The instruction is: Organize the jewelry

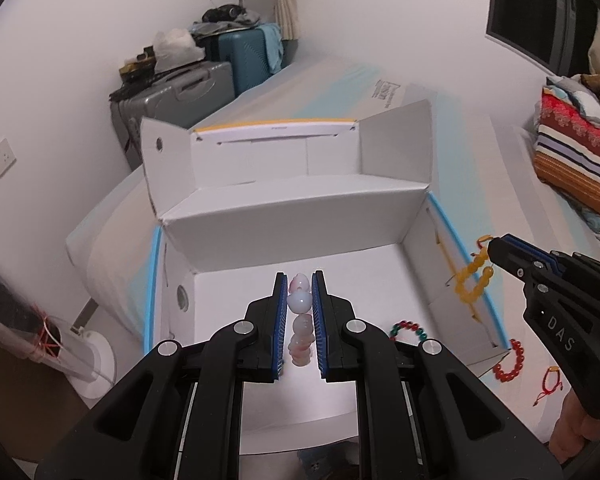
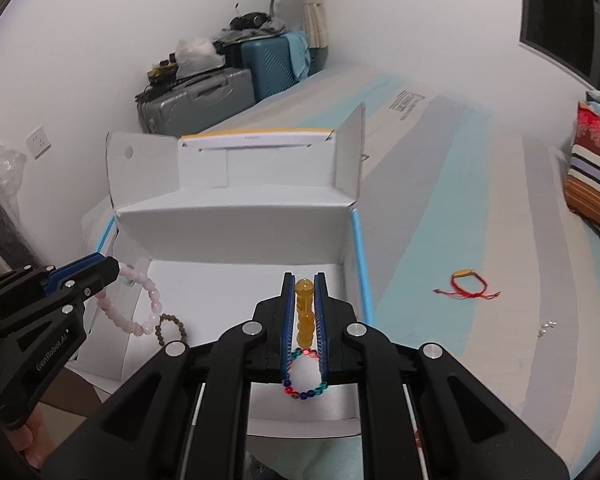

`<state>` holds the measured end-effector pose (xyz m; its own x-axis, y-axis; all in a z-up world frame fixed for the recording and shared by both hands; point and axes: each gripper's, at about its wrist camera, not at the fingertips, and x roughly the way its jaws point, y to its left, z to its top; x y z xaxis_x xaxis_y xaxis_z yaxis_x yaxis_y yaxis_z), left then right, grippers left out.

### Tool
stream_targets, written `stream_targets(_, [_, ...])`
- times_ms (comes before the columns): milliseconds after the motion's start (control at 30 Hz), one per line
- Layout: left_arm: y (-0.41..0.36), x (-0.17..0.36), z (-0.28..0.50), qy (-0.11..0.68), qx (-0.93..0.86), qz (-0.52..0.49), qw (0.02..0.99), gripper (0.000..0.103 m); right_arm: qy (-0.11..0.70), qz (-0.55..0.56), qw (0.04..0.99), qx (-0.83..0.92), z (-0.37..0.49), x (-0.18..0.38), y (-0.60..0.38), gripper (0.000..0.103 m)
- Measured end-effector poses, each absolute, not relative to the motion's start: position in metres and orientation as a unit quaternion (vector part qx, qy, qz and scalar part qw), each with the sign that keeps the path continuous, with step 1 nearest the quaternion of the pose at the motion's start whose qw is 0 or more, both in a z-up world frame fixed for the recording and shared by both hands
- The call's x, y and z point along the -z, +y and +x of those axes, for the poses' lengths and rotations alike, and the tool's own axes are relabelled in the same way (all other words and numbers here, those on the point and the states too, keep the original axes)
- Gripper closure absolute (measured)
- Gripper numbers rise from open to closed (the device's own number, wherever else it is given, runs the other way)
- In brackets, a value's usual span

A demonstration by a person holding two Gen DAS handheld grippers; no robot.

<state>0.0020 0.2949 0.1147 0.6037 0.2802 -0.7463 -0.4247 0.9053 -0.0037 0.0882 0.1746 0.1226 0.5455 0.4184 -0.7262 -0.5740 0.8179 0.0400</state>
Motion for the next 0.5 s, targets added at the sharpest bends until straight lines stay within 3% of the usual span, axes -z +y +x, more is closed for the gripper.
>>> stream_targets(500, [0.328, -0.065, 0.0, 0.434, -0.212, -0.114, 0.868, 0.091, 0.421, -0.124, 0.851, -0.288, 0.093, -0.067, 0.204, 0.094])
